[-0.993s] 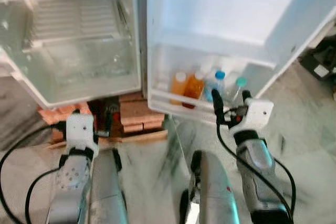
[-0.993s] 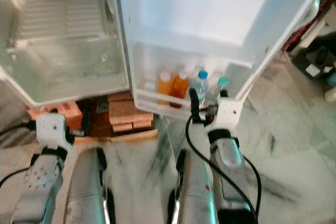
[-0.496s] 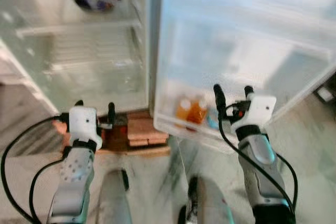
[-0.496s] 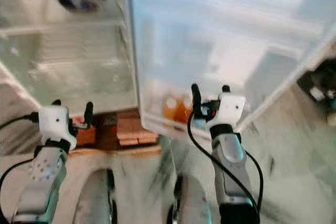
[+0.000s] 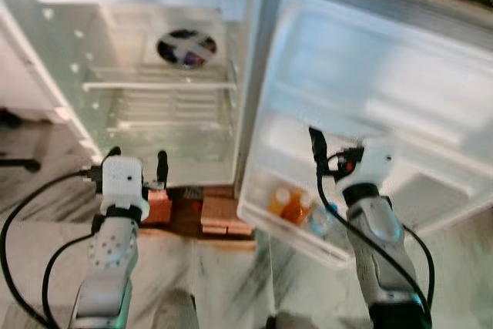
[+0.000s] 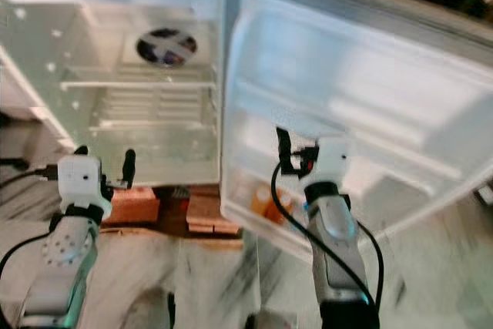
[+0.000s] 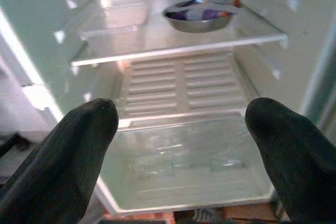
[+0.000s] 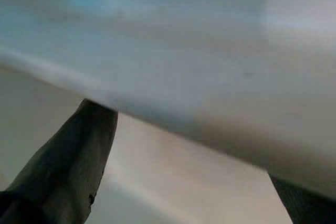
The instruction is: Restocking fridge
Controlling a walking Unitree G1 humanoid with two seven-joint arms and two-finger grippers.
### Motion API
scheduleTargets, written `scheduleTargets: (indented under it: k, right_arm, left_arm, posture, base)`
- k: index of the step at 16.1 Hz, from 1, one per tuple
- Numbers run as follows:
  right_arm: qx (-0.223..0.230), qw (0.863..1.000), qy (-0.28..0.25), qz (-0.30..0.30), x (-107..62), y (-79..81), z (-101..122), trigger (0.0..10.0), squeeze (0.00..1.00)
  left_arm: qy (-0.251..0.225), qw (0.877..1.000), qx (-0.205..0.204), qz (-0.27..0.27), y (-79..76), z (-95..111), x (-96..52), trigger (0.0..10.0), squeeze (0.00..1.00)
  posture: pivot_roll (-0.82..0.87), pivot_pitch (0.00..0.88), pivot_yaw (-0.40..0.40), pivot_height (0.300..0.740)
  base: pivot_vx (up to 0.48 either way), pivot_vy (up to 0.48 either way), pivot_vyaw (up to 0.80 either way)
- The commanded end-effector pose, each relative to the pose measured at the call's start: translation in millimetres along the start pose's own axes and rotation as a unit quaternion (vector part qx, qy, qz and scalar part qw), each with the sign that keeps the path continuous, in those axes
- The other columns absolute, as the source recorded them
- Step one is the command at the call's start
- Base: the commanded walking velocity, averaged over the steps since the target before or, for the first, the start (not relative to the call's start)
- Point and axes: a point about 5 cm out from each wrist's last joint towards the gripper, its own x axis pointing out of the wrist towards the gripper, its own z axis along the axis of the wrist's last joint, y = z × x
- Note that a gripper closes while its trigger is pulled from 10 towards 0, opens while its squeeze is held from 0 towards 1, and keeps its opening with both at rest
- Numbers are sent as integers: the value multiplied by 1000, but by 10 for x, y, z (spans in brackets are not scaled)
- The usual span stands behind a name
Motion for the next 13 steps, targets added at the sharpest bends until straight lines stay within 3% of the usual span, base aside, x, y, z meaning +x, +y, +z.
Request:
scheduleTargets:
  k: [1, 8, 13]
  right_arm:
    - [-2, 1000, -1, 4, -12, -10, 17, 10000, 0]
    - [3, 1000, 30, -1, -149, 0, -111, 10000, 0]
    - [1, 999, 33, 0, -131, -20, -121, 10000, 0]
  left_arm:
    - [13, 1000, 3, -1, -8, -54, -31, 10000, 0]
    - [22, 1000, 1, -11, -42, -81, -25, 10000, 0]
    - [25, 1000, 4, -12, -42, -89, -30, 10000, 0]
  posture:
    - [137, 93, -79, 740]
    - [125, 93, -76, 740]
    - [132, 94, -77, 740]
  base:
    - [0, 0, 0]
    - [-234, 0, 0]
    - [-285, 0, 0]
